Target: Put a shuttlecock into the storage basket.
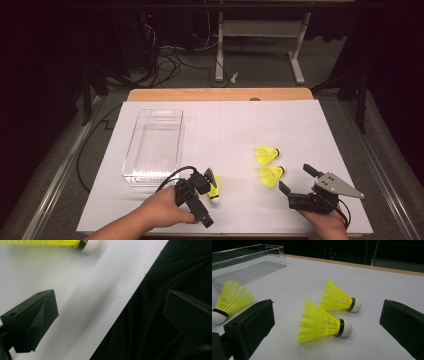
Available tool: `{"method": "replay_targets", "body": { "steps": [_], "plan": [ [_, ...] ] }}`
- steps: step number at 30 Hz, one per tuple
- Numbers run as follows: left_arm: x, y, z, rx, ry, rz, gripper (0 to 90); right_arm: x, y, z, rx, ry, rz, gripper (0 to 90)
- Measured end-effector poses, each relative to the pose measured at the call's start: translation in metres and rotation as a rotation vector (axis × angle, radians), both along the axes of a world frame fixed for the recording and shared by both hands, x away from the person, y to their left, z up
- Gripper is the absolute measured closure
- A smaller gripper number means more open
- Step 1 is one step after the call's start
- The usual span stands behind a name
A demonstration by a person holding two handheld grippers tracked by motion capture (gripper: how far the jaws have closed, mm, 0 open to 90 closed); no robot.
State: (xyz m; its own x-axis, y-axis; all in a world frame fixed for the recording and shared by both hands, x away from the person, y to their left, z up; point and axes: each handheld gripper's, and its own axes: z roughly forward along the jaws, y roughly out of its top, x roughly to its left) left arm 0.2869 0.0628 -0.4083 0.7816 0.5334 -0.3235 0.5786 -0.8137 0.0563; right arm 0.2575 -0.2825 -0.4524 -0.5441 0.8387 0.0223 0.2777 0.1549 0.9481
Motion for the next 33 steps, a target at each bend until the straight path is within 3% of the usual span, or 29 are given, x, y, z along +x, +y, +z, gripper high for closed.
{"method": "replay_targets", "body": {
  "steps": [2,12,33],
  "plan": [
    [0.003,-0.001,0.005,-0.019,0.008,-0.002,0.8,0.000,0.000,0.000,0.001,0.001,0.000,0.4],
    [0.017,-0.008,0.027,-0.021,0.001,-0.028,0.8,0.000,-0.001,0.000,0.002,0.000,0.000,0.4],
    [0.043,-0.015,0.051,-0.018,-0.013,-0.027,0.8,-0.001,-0.001,0.001,0.002,-0.002,-0.004,0.4]
  ]
}}
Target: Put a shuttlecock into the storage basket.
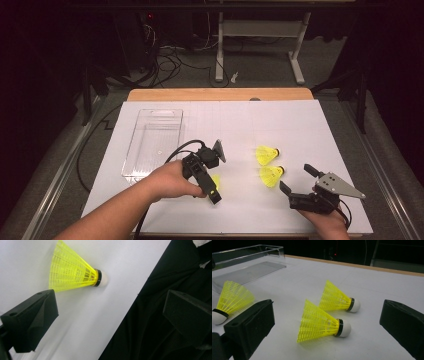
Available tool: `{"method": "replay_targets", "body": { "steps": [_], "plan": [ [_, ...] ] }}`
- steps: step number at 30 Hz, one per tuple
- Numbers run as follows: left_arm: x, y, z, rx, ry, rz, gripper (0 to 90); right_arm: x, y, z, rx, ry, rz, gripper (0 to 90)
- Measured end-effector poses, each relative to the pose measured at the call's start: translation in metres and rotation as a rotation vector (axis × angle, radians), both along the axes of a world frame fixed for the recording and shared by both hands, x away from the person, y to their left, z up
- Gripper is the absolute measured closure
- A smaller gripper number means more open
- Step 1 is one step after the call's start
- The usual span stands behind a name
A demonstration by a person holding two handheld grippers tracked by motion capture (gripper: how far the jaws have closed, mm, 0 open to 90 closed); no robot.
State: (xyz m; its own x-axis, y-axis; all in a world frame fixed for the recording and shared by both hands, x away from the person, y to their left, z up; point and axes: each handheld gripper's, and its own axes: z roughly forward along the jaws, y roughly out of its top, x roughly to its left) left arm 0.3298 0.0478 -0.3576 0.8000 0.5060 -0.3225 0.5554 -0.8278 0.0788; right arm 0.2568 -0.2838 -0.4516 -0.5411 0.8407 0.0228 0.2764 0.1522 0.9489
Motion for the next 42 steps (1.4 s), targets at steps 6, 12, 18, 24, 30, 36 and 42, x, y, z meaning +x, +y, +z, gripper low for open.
{"method": "replay_targets", "body": {
  "steps": [6,12,18,24,30,36,42],
  "plan": [
    [0.011,0.003,0.005,0.001,-0.011,0.012,0.9,0.000,0.000,0.000,0.000,0.001,-0.003,0.4],
    [0.021,0.002,0.002,0.000,0.002,0.011,1.0,0.000,-0.001,0.000,0.001,0.002,-0.001,0.4],
    [0.027,0.001,-0.002,0.007,-0.002,0.024,1.4,0.000,-0.001,0.000,0.002,0.002,0.000,0.4],
    [0.032,-0.001,-0.007,0.005,-0.016,0.042,3.9,0.000,-0.002,0.000,0.002,-0.001,-0.006,0.4],
    [0.035,-0.006,-0.014,-0.010,-0.026,0.047,15.5,0.000,-0.001,0.000,0.001,0.001,-0.003,0.4],
    [0.038,-0.010,-0.021,0.012,-0.019,0.047,23.0,0.000,-0.001,0.000,0.000,0.002,0.000,0.4],
    [0.041,-0.008,-0.025,0.004,-0.017,0.060,31.5,0.000,-0.002,0.000,-0.001,0.005,0.001,0.4]
  ]
}}
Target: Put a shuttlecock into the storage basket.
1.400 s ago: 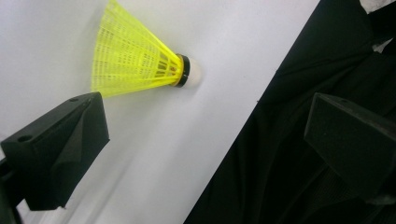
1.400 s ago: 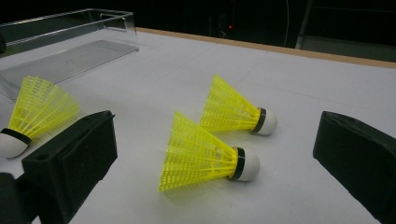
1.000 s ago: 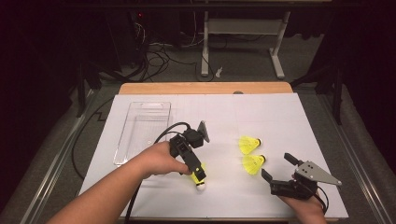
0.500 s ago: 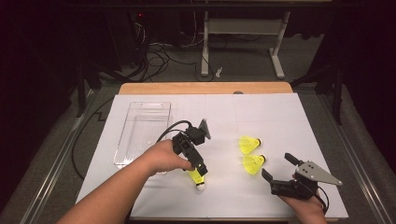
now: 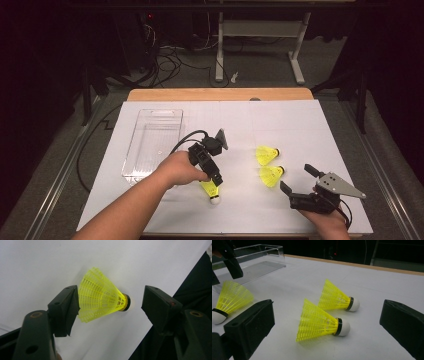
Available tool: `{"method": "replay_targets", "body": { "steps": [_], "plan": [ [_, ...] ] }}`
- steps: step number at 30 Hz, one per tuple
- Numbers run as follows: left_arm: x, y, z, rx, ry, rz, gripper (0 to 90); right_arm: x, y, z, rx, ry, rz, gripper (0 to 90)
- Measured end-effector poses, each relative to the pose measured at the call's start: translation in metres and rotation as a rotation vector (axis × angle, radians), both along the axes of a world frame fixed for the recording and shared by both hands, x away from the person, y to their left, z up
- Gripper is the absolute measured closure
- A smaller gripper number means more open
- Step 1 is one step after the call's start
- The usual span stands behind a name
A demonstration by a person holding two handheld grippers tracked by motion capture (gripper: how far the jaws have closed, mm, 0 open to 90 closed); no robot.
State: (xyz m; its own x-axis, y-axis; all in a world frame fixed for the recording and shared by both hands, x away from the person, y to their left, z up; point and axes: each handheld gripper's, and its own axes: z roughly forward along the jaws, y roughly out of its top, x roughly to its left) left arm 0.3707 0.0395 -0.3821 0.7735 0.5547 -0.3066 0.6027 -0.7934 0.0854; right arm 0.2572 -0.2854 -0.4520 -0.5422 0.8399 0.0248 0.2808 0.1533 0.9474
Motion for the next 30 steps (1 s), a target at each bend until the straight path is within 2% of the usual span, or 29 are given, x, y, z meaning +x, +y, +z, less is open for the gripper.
{"method": "replay_targets", "body": {
  "steps": [7,13,17,26,30],
  "plan": [
    [0.000,0.002,-0.006,-0.018,0.025,-0.002,42.3,0.000,0.001,0.000,-0.001,0.002,0.000,0.4],
    [0.000,0.004,-0.014,-0.028,0.060,-0.012,43.1,0.000,0.001,0.000,-0.004,0.000,0.003,0.4],
    [0.000,0.003,-0.016,-0.030,0.064,-0.019,44.0,0.000,0.001,-0.001,-0.004,0.002,0.004,0.4],
    [0.003,0.004,-0.020,-0.025,0.068,-0.014,57.2,0.000,0.001,-0.001,-0.005,0.002,0.005,0.4],
    [0.003,0.004,-0.022,-0.032,0.083,-0.021,61.7,0.000,0.001,-0.001,-0.006,0.002,0.006,0.5]
  ]
}}
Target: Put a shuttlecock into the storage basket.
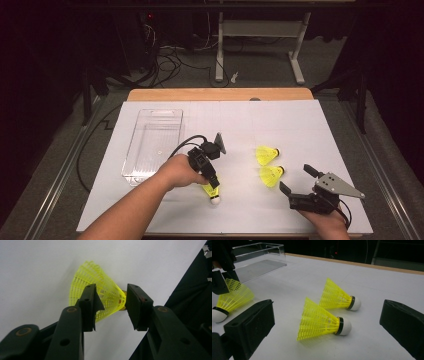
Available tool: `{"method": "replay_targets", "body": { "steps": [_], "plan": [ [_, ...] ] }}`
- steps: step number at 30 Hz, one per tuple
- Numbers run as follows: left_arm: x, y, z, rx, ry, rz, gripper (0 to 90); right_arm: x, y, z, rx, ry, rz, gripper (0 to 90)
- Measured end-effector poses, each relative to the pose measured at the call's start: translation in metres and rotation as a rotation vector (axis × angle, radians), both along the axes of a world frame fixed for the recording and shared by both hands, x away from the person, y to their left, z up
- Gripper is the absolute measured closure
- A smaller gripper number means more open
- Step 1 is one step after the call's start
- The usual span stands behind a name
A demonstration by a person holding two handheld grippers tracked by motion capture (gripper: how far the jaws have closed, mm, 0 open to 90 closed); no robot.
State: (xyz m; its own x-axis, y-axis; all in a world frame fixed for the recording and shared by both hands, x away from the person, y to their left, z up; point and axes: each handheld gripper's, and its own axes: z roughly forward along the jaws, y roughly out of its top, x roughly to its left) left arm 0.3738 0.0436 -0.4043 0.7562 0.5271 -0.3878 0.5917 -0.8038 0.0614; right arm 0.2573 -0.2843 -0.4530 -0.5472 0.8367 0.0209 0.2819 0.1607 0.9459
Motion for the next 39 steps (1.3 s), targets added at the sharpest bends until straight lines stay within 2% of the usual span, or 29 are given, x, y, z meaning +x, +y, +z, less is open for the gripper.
{"method": "replay_targets", "body": {
  "steps": [6,22,32,39],
  "plan": [
    [0.002,0.004,-0.003,-0.018,0.038,0.005,67.0,0.000,0.000,0.000,-0.001,0.001,-0.001,0.4],
    [0.003,0.008,0.002,-0.068,0.065,0.021,84.6,0.000,0.001,-0.001,-0.001,0.004,-0.001,0.4],
    [-0.002,0.008,0.008,-0.113,0.047,0.008,88.9,0.000,0.000,-0.001,-0.001,0.003,0.000,0.4],
    [-0.009,0.011,0.018,-0.110,0.015,0.003,88.9,0.000,0.001,-0.001,-0.001,0.005,0.000,0.4]
  ]
}}
